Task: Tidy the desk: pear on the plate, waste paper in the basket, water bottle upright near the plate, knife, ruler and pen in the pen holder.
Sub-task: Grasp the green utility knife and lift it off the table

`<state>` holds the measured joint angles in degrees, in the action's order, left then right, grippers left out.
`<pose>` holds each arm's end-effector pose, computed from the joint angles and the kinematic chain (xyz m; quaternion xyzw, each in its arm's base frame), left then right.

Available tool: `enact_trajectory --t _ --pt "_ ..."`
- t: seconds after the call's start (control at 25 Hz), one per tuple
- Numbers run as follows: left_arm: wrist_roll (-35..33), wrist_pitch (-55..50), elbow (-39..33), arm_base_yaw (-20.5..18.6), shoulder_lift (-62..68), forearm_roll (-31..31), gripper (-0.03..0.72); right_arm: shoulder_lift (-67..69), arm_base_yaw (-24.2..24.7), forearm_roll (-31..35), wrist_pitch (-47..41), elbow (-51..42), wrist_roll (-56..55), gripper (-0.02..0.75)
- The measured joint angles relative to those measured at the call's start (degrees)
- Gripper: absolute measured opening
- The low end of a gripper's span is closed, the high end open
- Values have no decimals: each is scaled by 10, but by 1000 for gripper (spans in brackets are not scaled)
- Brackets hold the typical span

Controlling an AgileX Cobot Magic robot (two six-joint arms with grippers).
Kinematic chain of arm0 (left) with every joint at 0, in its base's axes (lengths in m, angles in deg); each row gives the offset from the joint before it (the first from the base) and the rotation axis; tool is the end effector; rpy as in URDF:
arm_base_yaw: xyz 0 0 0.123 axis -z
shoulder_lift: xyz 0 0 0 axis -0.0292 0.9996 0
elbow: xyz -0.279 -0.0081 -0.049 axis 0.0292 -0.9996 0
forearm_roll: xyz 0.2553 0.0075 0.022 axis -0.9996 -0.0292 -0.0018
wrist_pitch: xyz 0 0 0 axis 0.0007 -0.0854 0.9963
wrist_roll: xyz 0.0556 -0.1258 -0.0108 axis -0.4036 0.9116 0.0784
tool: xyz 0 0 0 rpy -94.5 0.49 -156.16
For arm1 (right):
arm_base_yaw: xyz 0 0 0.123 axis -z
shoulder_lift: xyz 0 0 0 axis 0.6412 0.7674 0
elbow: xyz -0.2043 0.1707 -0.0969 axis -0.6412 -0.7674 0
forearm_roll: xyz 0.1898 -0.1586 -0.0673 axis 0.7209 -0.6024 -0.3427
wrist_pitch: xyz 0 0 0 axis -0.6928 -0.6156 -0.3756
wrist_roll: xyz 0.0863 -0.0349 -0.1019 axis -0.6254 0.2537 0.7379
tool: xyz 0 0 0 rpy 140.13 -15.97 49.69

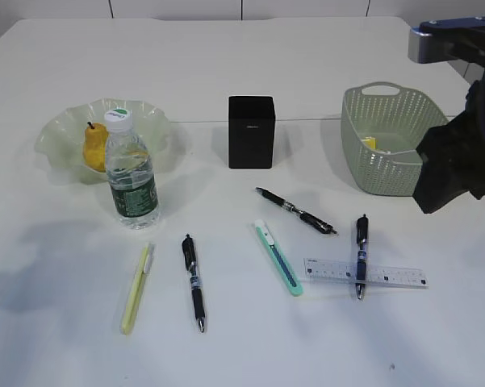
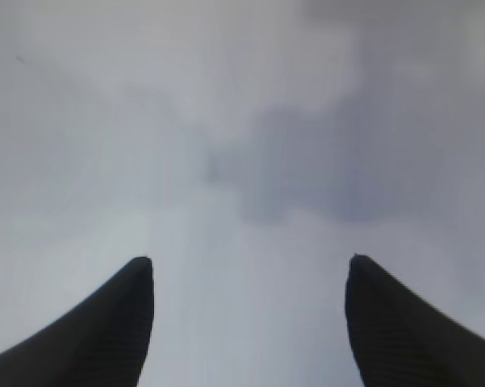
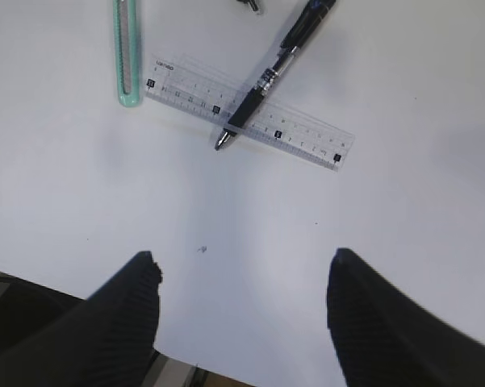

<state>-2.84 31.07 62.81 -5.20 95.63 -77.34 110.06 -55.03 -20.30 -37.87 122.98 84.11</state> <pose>0.2533 0.0193 0.1570 -0.0931 0.9785 -0.0366 0.1805 0.2776 0.0828 0.2622 -0.1571 0.9797 0.0394 0.1180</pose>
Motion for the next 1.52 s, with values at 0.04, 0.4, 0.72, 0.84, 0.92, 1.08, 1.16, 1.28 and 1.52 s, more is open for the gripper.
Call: enact_trajectory --t 0.04,0.4,0.72,0.84,0.92,1.08,1.16,1.28,1.52 --pt "-32 -27 0 0 -1 37 521 0 0 0 0 0 0 483" --pt "-117 -102 0 0 -85 133 520 0 0 1 0 0 0 483" --pt "-116 -104 0 0 -149 117 509 0 0 4 -7 0 0 483" --pt "-115 -104 0 0 -149 111 487 0 -8 4 -9 0 0 483" --pt "-115 -104 0 0 -149 107 483 0 -24 3 -10 1 0 483" --pt "-111 -97 0 0 -149 78 480 0 -62 -5 -10 20 -6 483" --pt "-106 -88 0 0 -149 67 479 0 -74 -10 -10 36 -19 483" --pt "-103 -79 0 0 -149 58 478 7 -80 -12 -15 65 -33 483" --pt "-102 -88 9 0 -149 65 475 62 -94 -17 -20 143 -39 483"
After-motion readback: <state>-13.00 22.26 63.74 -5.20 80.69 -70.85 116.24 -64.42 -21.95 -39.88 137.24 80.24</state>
